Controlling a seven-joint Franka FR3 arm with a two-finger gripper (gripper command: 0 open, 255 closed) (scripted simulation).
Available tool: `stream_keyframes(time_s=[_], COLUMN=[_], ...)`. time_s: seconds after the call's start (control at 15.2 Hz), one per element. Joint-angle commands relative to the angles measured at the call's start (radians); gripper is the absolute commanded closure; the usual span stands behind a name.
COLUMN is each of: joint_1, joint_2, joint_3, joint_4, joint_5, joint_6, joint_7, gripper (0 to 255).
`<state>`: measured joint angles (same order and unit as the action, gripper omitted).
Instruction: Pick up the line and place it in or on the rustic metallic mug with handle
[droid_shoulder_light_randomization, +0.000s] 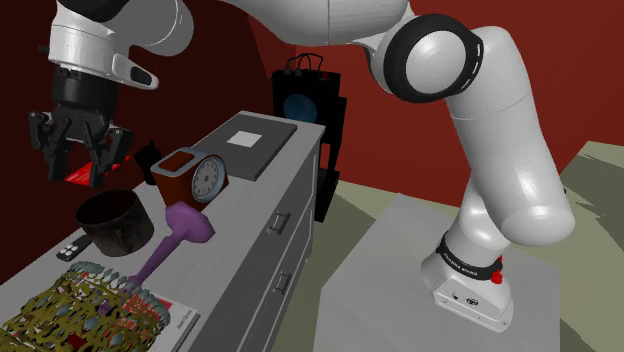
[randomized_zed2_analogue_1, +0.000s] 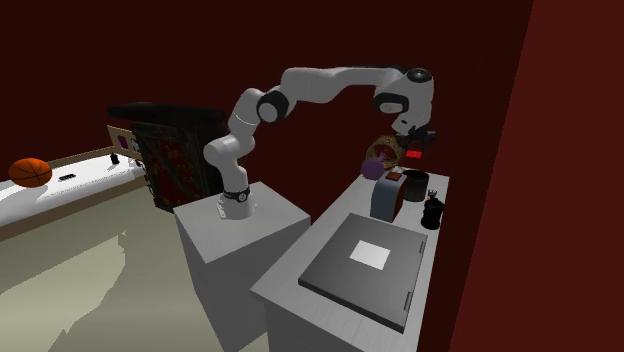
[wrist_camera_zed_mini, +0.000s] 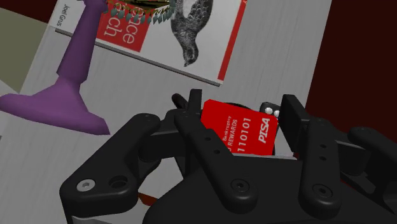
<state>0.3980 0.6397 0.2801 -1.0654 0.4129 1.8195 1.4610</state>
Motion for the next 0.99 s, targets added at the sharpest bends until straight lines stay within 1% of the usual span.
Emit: stream_keyframes(time_s=[0.0,0.46,0.92], joint_1=[0.027,0.020,0.016], joint_2=[0.047,0.038,0.046], joint_3=[-0.001,0.000,0.001], joint_4=[0.059,-0.047,-0.125], joint_5=[-0.014,0.000,0.011], joint_6=[0.000,0.086,0.162], joint_7=[0.025,-0.020,-0.060], gripper=[255,255,255])
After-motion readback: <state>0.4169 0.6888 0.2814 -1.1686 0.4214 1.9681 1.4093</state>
